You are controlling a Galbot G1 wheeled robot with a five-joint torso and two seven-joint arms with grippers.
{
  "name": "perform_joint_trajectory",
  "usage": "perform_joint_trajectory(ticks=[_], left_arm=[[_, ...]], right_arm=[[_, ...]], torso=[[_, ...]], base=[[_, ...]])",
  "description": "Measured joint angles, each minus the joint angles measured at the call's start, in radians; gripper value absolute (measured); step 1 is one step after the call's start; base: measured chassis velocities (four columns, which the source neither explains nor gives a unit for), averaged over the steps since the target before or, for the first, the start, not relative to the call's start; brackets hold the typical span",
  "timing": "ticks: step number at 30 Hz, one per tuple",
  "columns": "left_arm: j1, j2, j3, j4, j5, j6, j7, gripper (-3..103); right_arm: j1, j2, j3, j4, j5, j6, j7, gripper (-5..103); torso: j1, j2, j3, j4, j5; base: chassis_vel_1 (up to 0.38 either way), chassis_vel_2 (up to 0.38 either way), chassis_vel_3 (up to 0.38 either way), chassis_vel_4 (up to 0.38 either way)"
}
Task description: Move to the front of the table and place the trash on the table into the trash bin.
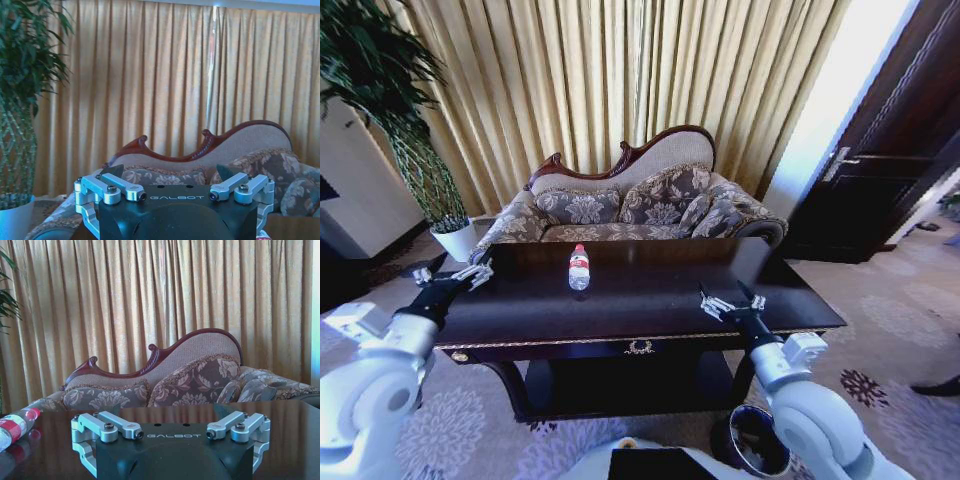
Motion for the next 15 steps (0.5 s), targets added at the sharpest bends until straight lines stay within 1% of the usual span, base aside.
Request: perform_joint_trajectory(ticks=[1,2,4,5,7,8,9,12,14,15], left_arm=[[-0.019,0.016,0.020,0.016,-0.002,0.002,-0.005,100],[-0.019,0.016,0.020,0.016,-0.002,0.002,-0.005,100],[-0.065,0.043,0.077,0.049,-0.015,0.012,-0.035,100],[-0.095,0.057,0.116,0.073,-0.022,0.017,-0.063,100],[-0.109,0.061,0.133,0.082,-0.024,0.019,-0.074,100],[-0.141,0.070,0.177,0.107,-0.030,0.021,-0.096,100],[-0.141,0.070,0.177,0.107,-0.030,0.021,-0.096,100],[-0.208,0.070,0.276,0.164,-0.036,0.025,-0.141,100],[-0.218,0.068,0.291,0.174,-0.036,0.026,-0.147,100],[-0.243,0.063,0.330,0.197,-0.036,0.028,-0.161,100]], right_arm=[[0.000,0.000,0.001,0.000,0.000,0.000,0.000,100],[0.000,0.000,0.001,0.000,0.000,0.000,0.000,100],[-0.004,0.001,0.004,0.000,0.000,0.003,0.001,100],[-0.007,0.002,0.007,0.000,0.000,0.005,0.001,100],[-0.009,0.002,0.008,0.000,-0.001,0.006,0.001,100],[-0.013,0.002,0.015,0.000,-0.001,0.009,0.002,100],[-0.013,0.002,0.015,0.000,-0.001,0.009,0.002,100],[-0.024,0.001,0.032,0.000,-0.001,0.010,0.002,100],[-0.025,0.001,0.034,0.000,-0.001,0.011,0.002,100],[-0.029,0.001,0.040,0.000,-0.001,0.011,0.002,100]], torso=[[0.000,0.000,0.000,0.0000,0.0002],[0.000,0.000,0.000,0.0000,0.0002],[0.000,0.000,0.000,0.0000,0.0001],[0.000,0.000,0.000,-0.0002,0.0002],[0.000,0.000,0.000,-0.0002,0.0001],[0.000,0.000,0.000,-0.0002,0.0001],[0.000,0.000,0.000,-0.0002,0.0001],[0.000,0.000,0.000,-0.0001,0.0001],[0.000,0.000,0.000,-0.0002,0.0001],[0.000,0.000,0.000,-0.0001,0.0001]], base=[[0.000,0.000,0.000,0.000],[0.000,0.000,0.000,0.000],[0.000,0.000,0.000,0.000],[0.000,0.000,0.000,0.000],[0.000,0.000,0.000,0.000],[0.000,0.000,0.000,0.000],[0.000,0.000,0.000,0.000],[0.000,0.000,0.000,0.000],[0.000,0.000,0.000,0.000],[0.000,0.000,0.000,0.000]])
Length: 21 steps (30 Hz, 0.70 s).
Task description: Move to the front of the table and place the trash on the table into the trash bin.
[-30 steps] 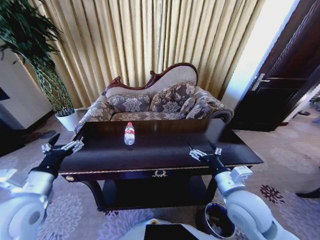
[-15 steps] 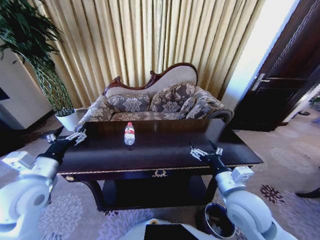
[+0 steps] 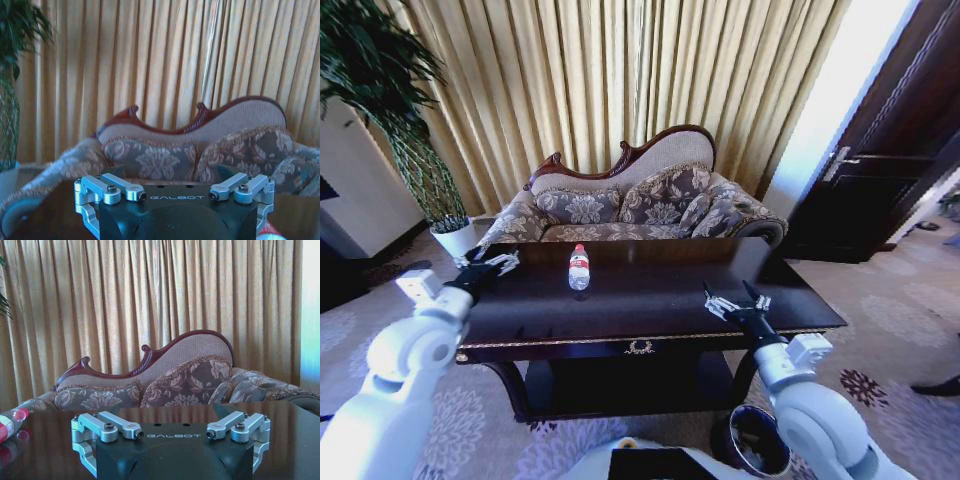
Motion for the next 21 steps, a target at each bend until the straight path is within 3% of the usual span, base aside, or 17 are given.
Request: perform_joint_trajectory(ticks=[11,21], left_arm=[[-0.108,0.007,0.148,0.050,-0.002,0.009,-0.034,100],[-0.221,0.036,0.329,0.086,0.001,0.060,-0.107,100]], right_arm=[[-0.004,-0.001,0.001,0.000,-0.001,0.001,0.000,100],[-0.005,-0.014,-0.010,0.000,-0.022,0.001,-0.002,100]], torso=[[0.000,0.000,0.000,0.0000,0.0003],[0.000,0.000,0.000,0.0001,0.0001]], base=[[0.000,0.000,0.000,0.000],[0.000,0.000,0.000,0.000]])
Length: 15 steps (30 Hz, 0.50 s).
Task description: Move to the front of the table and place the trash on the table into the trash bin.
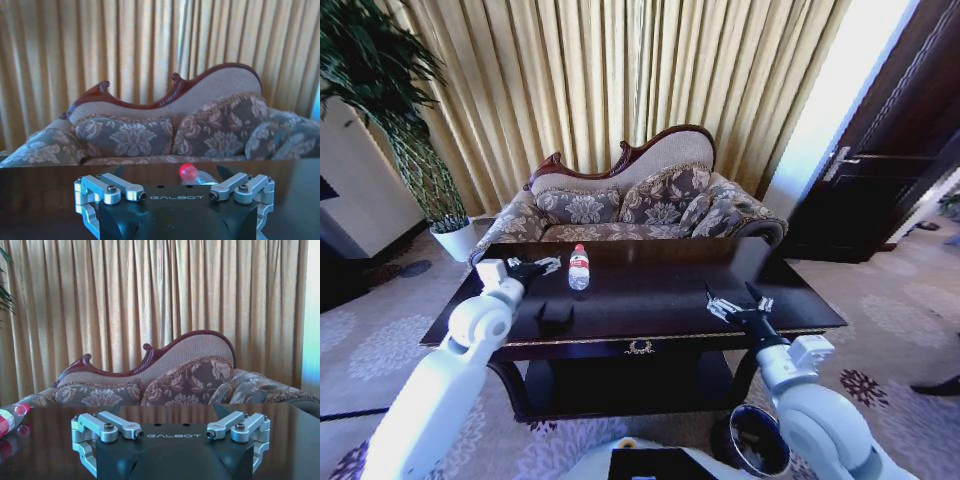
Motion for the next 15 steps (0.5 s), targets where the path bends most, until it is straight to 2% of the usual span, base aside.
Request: perform_joint_trajectory(ticks=[4,6,7,9,15], left_arm=[[-0.047,0.010,0.058,0.011,-0.006,0.017,-0.020,100],[-0.091,0.014,0.116,0.017,-0.046,0.050,-0.066,100],[-0.091,0.014,0.116,0.017,-0.046,0.050,-0.066,100],[-0.127,0.017,0.175,0.023,-0.079,0.080,-0.127,100],[-0.183,0.014,0.240,0.041,-0.133,0.111,-0.197,100]], right_arm=[[0.005,-0.001,-0.006,0.000,-0.005,0.002,-0.001,100],[0.009,0.002,-0.010,0.000,-0.006,0.002,-0.001,100],[0.009,0.002,-0.010,0.000,-0.006,0.002,-0.001,100],[0.009,0.005,-0.013,0.000,-0.006,0.005,-0.001,100],[0.008,0.004,-0.009,0.000,-0.006,0.010,-0.001,100]], torso=[[0.000,0.000,0.000,0.0000,0.0001],[0.000,0.000,0.000,-0.0001,0.0000],[0.000,0.000,0.000,-0.0001,0.0000],[0.000,0.000,0.000,-0.0002,0.0000],[0.000,0.000,0.000,-0.0001,-0.0002]], base=[[0.000,0.000,0.000,0.000],[0.000,0.000,0.000,0.000],[0.000,0.000,0.000,0.000],[0.000,0.000,0.000,0.000],[0.000,0.000,0.000,0.000]])
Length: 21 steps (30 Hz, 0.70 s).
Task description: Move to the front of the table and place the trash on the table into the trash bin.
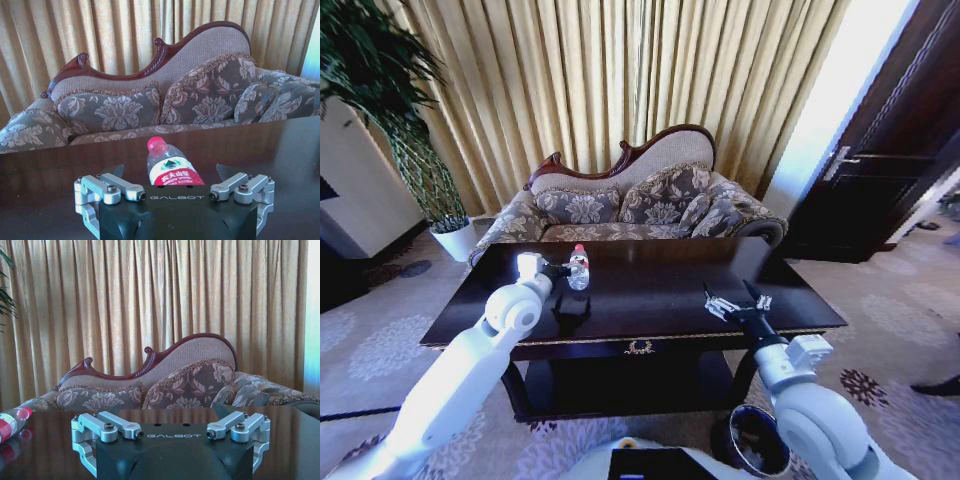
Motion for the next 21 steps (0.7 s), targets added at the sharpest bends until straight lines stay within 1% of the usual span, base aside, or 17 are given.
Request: perform_joint_trajectory(ticks=[2,6,21], left_arm=[[-0.015,-0.002,0.012,0.009,-0.013,0.001,-0.018,100],[-0.024,-0.004,0.017,0.026,-0.018,0.001,-0.026,100],[-0.024,-0.025,0.008,0.071,-0.016,-0.001,0.002,100]], right_arm=[[-0.002,-0.002,0.005,0.000,0.000,0.001,0.000,100],[-0.004,-0.005,0.010,0.000,0.001,0.001,0.001,100],[-0.006,-0.013,0.021,0.000,0.005,0.002,0.002,100]], torso=[[0.000,0.000,0.000,-0.0001,0.0001],[0.000,0.000,0.000,0.0000,0.0002],[0.000,0.000,0.000,0.0000,0.0001]], base=[[0.000,0.000,0.000,0.000],[0.000,0.000,0.000,0.000],[0.000,0.000,0.000,0.000]])
